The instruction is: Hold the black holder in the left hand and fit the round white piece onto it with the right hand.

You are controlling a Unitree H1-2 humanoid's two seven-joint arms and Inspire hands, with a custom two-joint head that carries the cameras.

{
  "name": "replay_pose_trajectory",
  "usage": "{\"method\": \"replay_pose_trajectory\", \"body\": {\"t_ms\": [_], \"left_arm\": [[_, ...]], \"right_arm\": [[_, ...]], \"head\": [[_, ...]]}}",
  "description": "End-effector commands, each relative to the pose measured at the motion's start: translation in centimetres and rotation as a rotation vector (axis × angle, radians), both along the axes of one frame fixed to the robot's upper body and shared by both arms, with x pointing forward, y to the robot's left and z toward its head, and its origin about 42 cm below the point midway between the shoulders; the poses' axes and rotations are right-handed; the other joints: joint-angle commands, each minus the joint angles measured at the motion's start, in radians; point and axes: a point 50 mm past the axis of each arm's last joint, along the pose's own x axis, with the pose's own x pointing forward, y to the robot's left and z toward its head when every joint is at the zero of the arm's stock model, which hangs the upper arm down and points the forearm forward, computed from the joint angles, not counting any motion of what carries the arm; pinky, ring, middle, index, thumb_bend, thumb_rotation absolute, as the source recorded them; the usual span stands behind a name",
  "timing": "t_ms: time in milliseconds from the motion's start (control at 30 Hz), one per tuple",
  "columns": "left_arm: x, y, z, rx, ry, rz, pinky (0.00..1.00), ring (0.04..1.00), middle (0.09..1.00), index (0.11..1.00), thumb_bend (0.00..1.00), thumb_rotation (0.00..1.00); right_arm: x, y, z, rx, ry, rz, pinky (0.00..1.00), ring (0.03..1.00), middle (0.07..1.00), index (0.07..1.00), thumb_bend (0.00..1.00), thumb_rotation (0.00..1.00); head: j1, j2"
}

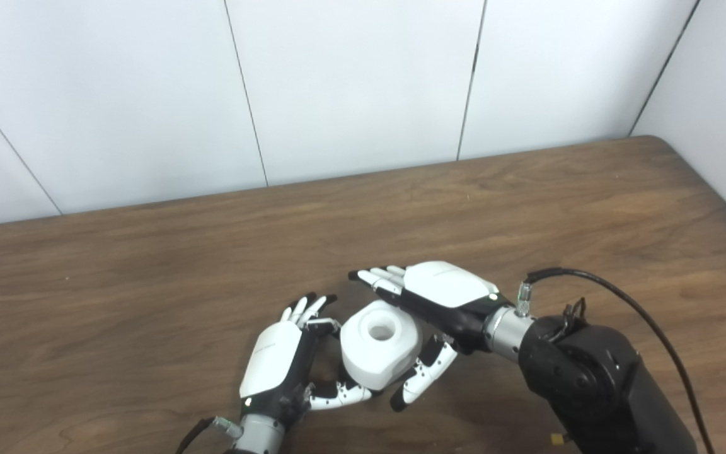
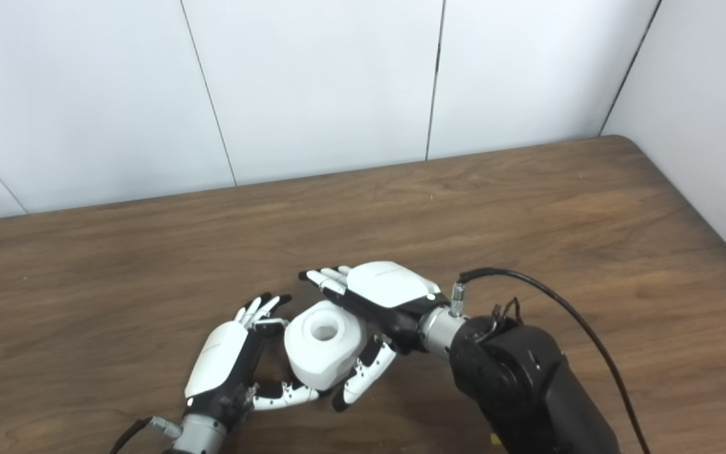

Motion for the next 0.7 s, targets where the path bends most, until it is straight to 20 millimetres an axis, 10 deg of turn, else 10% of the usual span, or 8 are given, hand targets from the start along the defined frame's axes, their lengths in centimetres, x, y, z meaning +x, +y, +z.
{"method": "replay_pose_trajectory", "body": {"t_ms": [0,233,667], "left_arm": [[0.6,0.7,1.0,-0.015,-0.002,-0.015,1.0,1.0,0.985,0.736,0.93,0.15],[1.2,2.9,2.1,-0.144,0.077,-0.16,1.0,1.0,1.0,0.991,1.0,0.35],[2.1,8.0,2.9,-0.263,0.116,-0.169,1.0,1.0,1.0,1.0,1.0,0.33]], "right_arm": [[0.0,-0.1,0.3,0.05,0.0,0.001,1.0,1.0,1.0,1.0,1.0,0.38],[0.0,-2.0,0.3,0.247,0.09,-0.042,1.0,1.0,1.0,1.0,1.0,0.42],[0.2,-6.3,0.4,0.414,0.075,-0.174,1.0,1.0,1.0,1.0,1.0,0.47]], "head": [[-0.001,0.0],[0.0,-0.01],[0.002,-0.027]]}}
